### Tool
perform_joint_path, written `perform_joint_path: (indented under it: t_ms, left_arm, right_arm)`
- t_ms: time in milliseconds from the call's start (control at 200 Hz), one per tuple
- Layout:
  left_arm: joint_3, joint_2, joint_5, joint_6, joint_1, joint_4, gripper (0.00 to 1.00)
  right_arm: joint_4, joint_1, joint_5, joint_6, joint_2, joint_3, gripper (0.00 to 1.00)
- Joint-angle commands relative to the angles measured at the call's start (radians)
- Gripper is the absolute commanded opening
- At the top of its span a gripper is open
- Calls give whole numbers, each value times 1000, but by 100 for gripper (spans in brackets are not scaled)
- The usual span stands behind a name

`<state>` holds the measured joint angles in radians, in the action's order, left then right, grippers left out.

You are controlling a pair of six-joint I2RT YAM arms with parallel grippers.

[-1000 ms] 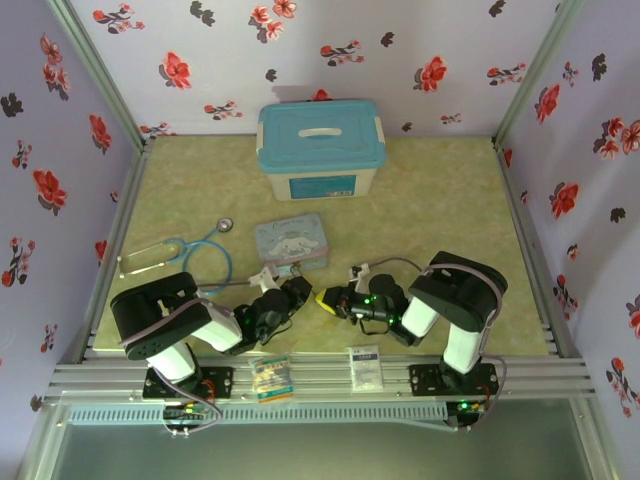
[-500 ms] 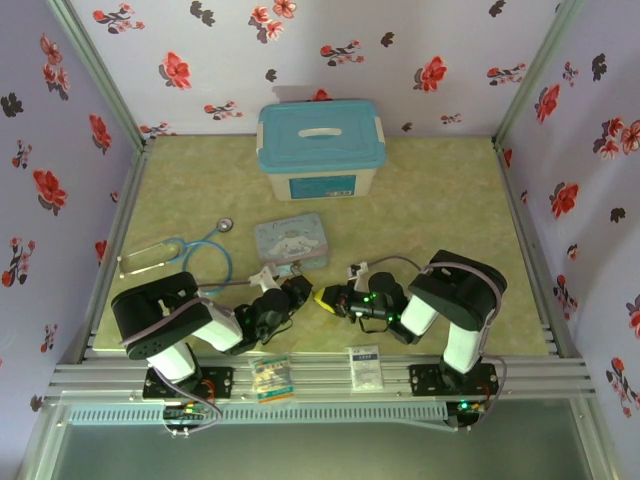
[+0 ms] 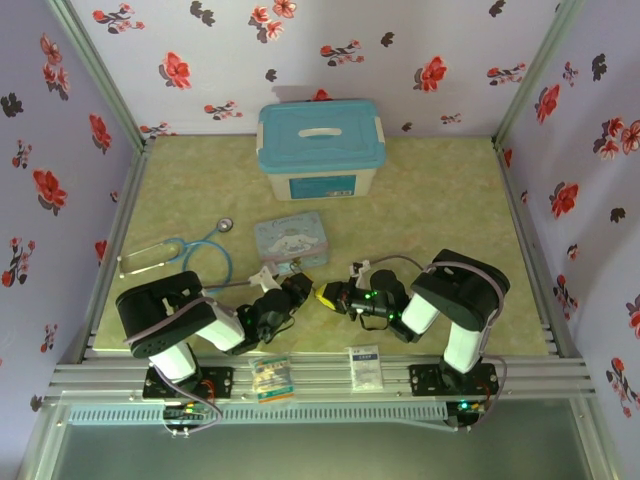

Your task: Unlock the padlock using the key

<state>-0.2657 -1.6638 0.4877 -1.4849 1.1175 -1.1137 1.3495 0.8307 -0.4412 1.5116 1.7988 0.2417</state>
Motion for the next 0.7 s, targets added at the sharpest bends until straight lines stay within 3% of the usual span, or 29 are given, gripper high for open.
perform_joint_path:
  t_ms: [0,695]
  left_arm:
    - [-27,-8,-41,0,37,-107,0]
    - [-67,-17,-51,-17,43,-103,0]
  right_arm:
    - [37,-16,79,56,-10,44,0]
    - [36,-3,129,-34,-34,23,0]
